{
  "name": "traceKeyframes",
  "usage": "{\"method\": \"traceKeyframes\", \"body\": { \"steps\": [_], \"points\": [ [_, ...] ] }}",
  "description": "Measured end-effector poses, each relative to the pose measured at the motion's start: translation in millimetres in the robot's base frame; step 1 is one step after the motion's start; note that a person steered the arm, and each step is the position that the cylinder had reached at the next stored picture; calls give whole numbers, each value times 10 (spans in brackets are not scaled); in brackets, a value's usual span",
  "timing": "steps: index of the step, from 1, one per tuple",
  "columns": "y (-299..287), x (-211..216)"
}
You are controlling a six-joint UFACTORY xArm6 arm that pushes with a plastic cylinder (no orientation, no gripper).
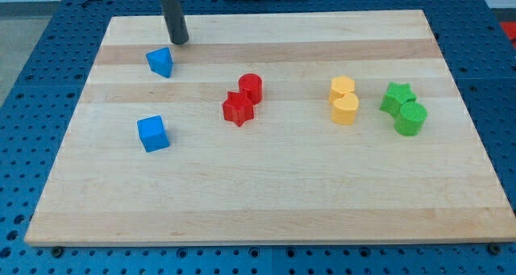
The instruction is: Push the blue triangle towards the top of the blue cube
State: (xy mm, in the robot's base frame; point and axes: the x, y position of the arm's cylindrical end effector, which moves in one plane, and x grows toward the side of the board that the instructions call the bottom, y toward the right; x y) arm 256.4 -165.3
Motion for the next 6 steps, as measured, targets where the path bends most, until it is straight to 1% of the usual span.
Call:
{"method": "traceKeyframes", "body": {
  "steps": [1,2,3,5,6],
  "points": [
    [-68,25],
    [-155,421],
    [-168,973],
    [-170,1550],
    [-122,1469]
  ]
}}
